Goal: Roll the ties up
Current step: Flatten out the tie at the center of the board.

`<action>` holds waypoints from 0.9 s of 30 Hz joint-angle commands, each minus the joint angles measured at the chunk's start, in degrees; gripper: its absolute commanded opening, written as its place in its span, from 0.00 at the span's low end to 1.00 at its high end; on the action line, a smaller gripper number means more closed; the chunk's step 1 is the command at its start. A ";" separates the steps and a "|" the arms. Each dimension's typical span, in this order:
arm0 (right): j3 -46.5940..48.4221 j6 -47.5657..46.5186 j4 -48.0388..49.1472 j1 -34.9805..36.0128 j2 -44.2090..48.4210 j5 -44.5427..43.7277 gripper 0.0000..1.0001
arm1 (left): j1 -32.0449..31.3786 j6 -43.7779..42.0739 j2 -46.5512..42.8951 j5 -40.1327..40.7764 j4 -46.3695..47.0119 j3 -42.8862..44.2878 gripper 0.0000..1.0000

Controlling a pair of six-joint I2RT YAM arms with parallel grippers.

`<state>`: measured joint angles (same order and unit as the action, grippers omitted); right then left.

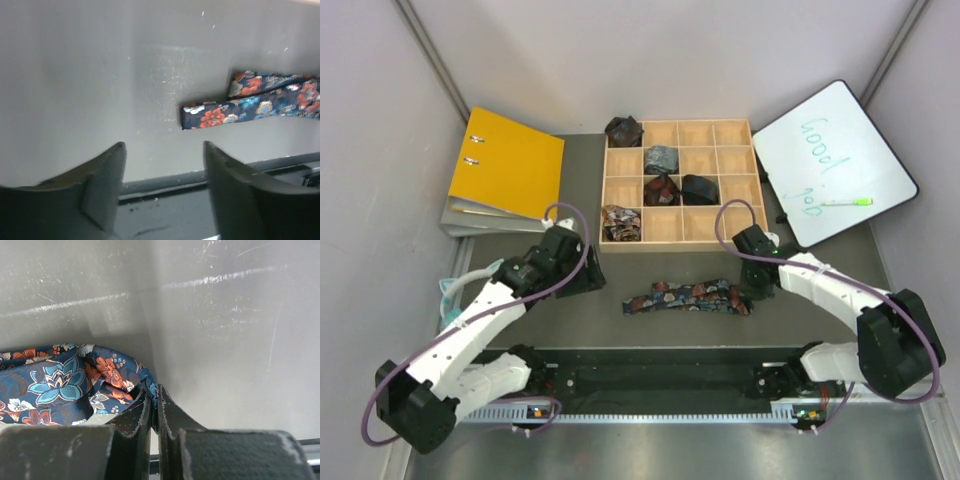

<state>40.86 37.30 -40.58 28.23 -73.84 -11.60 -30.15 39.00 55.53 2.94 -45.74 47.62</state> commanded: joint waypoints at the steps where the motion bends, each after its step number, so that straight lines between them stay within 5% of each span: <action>1: 1.24 -3.20 -0.21 -1.25 0.55 1.05 0.00 | -2.54 9.41 -0.07 -0.47 11.79 -8.39 0.62; 10: -0.87 -3.29 3.13 -1.25 -0.51 3.42 0.00 | -6.06 14.17 6.43 -2.59 25.69 -16.06 0.57; 27: -1.84 -3.81 5.16 -1.25 -2.36 4.30 0.00 | -10.28 16.10 16.10 -2.59 32.81 -17.47 0.42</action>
<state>39.57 34.02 -37.58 27.57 -75.66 -7.84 -39.81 54.28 70.39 0.67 -16.91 30.52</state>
